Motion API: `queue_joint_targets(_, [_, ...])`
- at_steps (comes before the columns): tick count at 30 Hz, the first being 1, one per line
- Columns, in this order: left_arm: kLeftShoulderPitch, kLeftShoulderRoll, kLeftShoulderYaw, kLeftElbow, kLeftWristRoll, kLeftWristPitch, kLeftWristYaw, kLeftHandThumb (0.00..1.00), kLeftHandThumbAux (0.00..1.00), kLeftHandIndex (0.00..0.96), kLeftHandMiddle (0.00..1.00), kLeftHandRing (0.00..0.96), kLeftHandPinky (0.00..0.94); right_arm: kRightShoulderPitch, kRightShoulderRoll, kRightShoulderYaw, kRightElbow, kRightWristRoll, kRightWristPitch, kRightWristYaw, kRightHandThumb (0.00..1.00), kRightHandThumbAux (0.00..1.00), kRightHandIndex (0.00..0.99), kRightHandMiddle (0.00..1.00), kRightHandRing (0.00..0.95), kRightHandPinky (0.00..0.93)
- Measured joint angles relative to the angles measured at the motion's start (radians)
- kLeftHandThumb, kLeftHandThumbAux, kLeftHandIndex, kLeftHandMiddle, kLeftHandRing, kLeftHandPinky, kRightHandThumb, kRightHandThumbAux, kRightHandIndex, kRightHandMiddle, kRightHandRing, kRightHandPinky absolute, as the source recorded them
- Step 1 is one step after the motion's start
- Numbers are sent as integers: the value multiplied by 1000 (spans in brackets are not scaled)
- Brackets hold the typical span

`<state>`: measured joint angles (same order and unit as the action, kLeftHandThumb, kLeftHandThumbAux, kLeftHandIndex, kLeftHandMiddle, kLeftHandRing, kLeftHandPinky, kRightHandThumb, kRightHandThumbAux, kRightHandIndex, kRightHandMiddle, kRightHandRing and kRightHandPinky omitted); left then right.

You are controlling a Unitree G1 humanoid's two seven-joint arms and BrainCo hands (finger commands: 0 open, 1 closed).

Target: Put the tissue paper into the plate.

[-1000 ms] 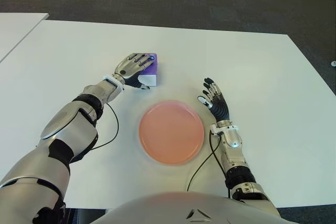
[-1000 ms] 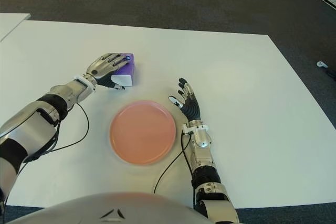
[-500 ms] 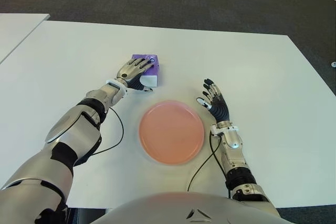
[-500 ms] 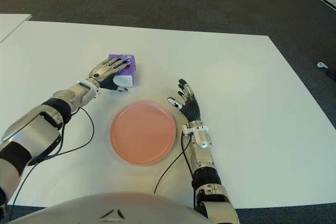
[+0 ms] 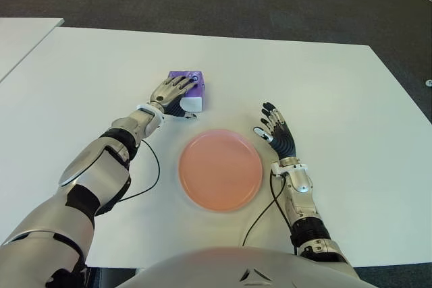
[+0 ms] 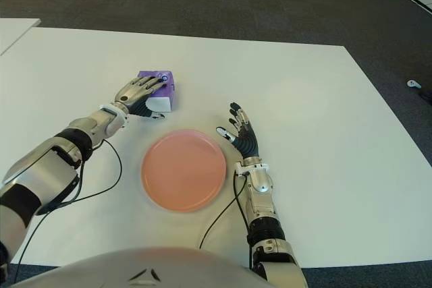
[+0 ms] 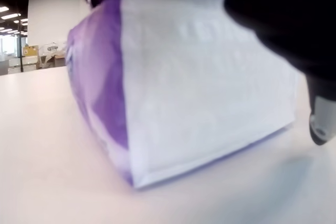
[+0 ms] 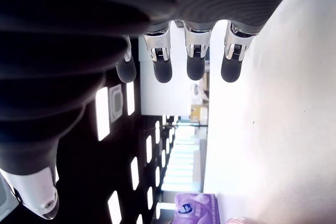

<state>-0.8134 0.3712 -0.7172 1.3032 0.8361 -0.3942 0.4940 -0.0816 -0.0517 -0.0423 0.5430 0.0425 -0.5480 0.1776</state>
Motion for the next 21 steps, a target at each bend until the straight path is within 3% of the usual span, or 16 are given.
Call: queue_joint_targets(21, [22,-15,1,0,-3,41,22,71,473,0,0,0,0,20,-7,3,-32,-1,30,-5,5,669,0,0,0,0])
